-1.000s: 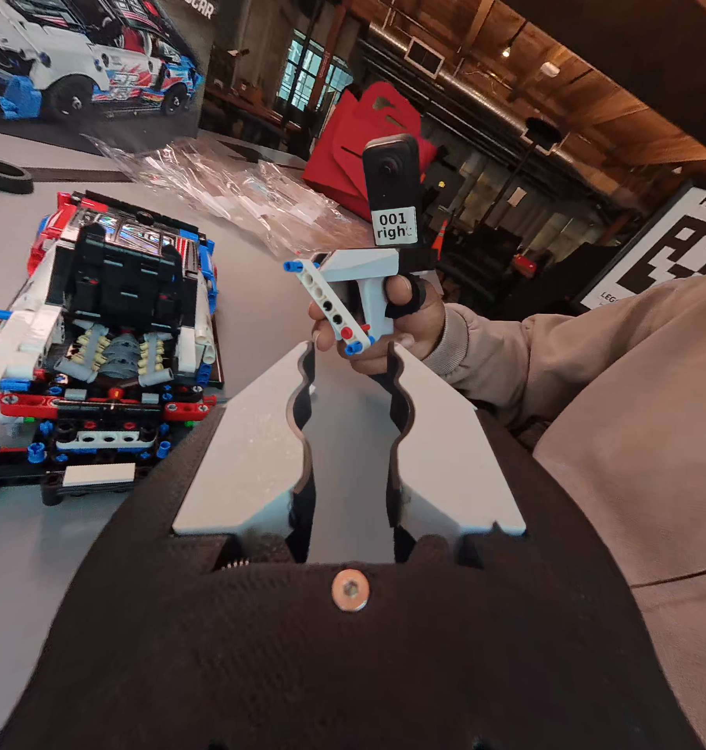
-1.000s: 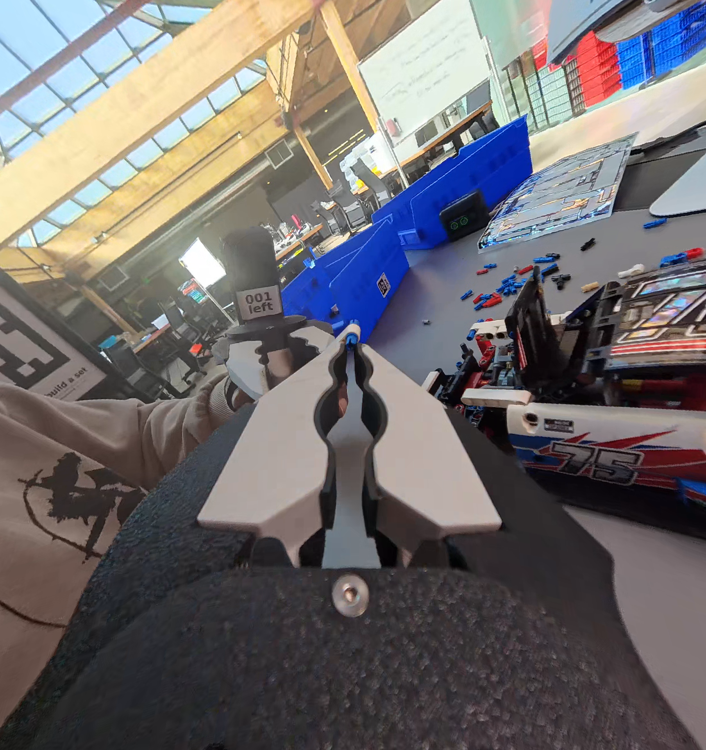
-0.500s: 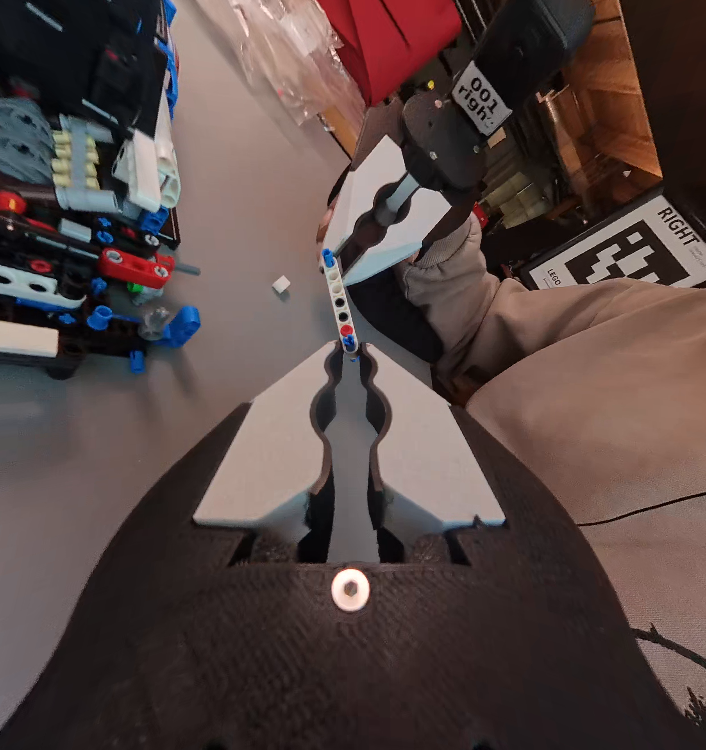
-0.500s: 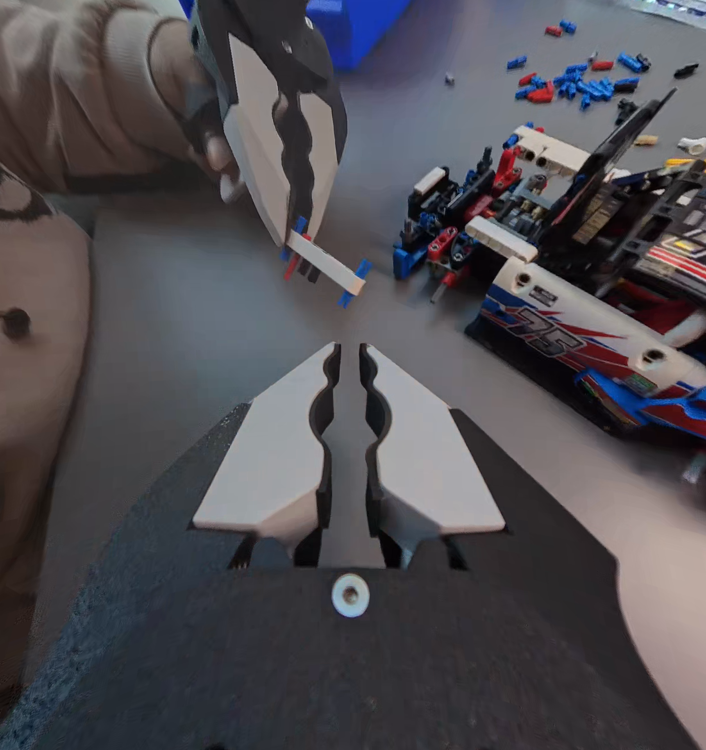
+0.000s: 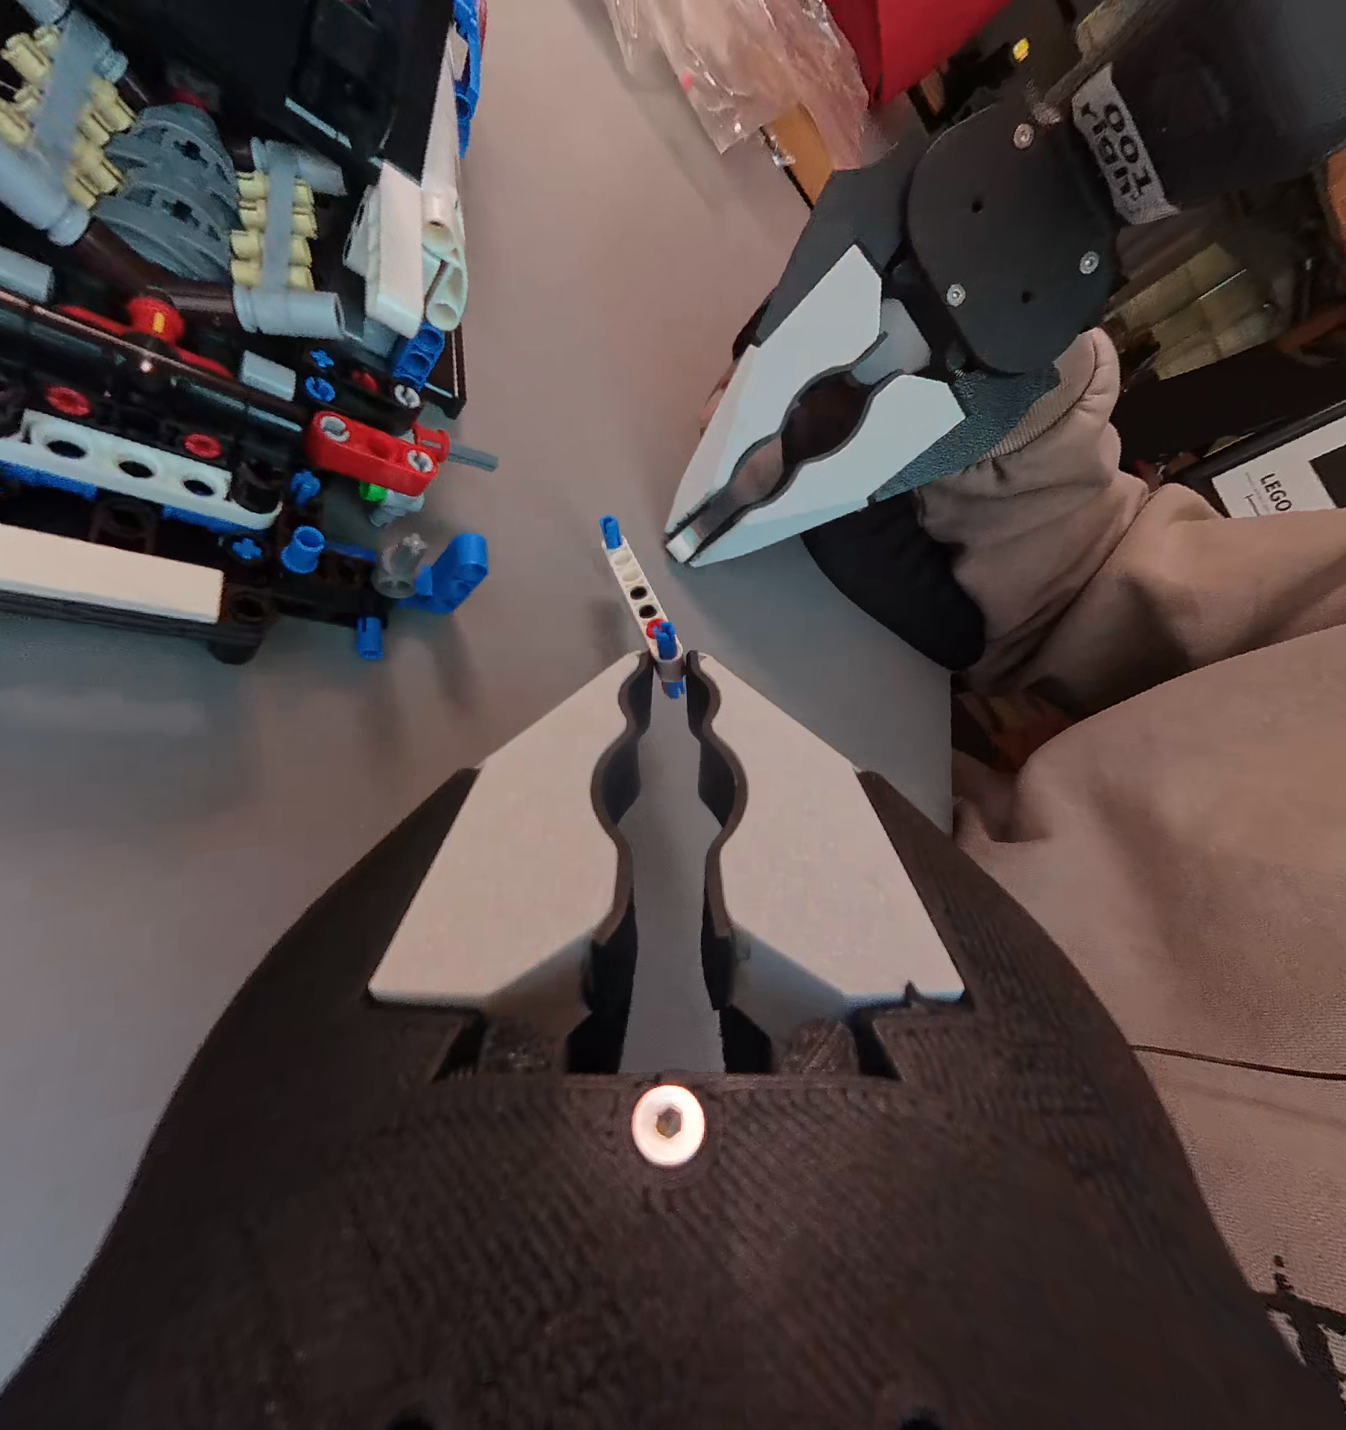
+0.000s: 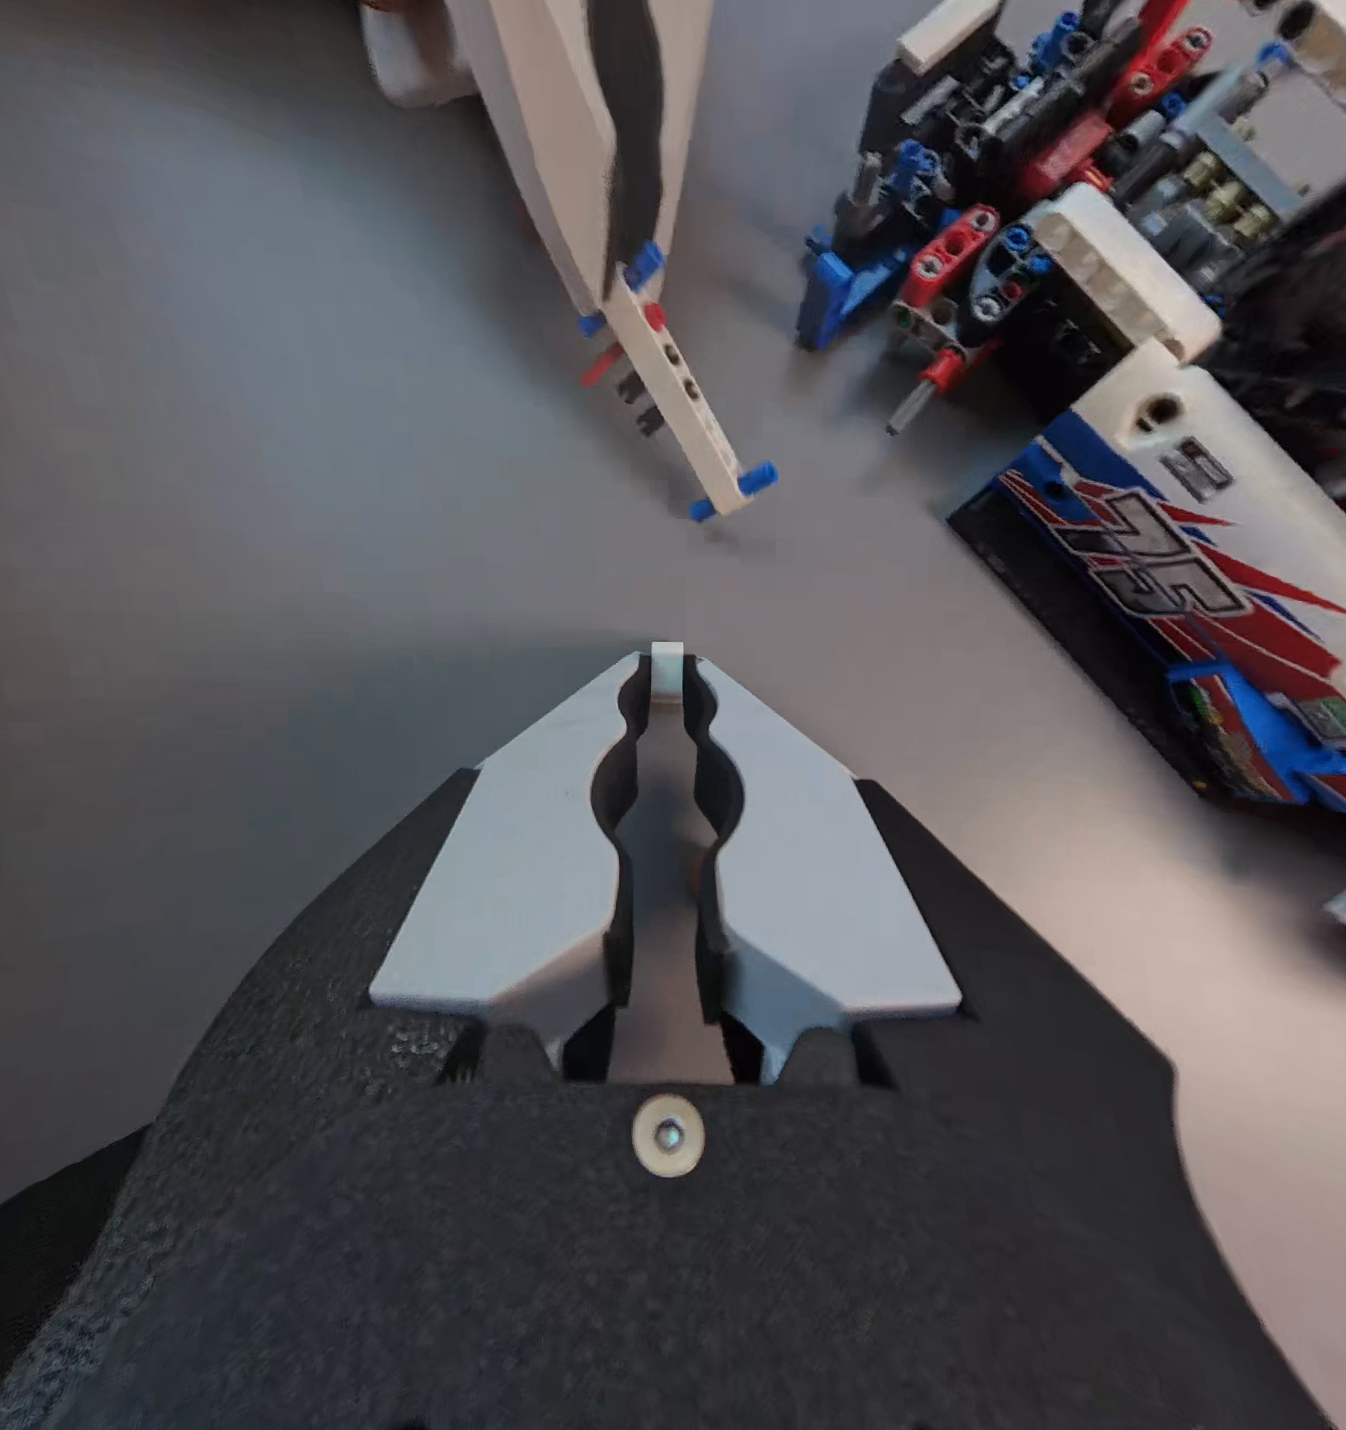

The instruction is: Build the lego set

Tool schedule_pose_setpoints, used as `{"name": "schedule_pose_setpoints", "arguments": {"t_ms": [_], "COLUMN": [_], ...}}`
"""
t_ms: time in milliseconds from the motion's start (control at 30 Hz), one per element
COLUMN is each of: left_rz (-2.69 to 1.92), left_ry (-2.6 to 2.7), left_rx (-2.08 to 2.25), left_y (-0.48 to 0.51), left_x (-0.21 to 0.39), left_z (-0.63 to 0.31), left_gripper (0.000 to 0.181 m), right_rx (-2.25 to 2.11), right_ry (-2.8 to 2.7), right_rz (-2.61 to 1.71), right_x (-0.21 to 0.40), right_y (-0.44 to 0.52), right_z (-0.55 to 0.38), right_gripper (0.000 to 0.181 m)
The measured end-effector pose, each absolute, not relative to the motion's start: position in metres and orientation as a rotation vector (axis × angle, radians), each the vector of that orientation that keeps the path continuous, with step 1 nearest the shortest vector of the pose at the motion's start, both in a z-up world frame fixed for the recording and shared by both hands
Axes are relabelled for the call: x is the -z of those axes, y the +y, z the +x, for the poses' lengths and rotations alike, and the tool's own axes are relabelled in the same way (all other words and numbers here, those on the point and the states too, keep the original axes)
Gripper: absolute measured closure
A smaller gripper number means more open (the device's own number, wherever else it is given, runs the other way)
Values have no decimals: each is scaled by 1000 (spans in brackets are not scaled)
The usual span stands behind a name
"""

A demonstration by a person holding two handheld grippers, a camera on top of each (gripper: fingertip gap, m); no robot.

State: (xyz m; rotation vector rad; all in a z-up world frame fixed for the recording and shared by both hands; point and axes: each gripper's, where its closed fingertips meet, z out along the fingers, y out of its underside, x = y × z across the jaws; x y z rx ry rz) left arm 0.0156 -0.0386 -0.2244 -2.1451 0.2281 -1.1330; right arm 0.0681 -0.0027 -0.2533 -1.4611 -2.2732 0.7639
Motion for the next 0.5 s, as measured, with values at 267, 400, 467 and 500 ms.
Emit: {"name": "schedule_pose_setpoints", "arguments": {"t_ms": [267,400,467,500], "left_rz": [-2209,-2187,-2151,-2136], "left_ry": [490,669,764,804], "left_rx": [834,660,595,567], "left_y": [-38,-44,-47,-47], "left_x": [233,236,236,237], "left_z": [8,-3,-2,-1], "left_gripper": [156,151,148,145], "right_rx": [-903,-864,-844,-829], "right_ry": [-2351,-2328,-2324,-2326], "right_rz": [-1265,-1214,-1192,-1184], "right_x": [247,245,243,243], "right_y": [-47,-50,-52,-53], "right_z": [62,53,48,45], "right_gripper": [175,175,175,174]}}
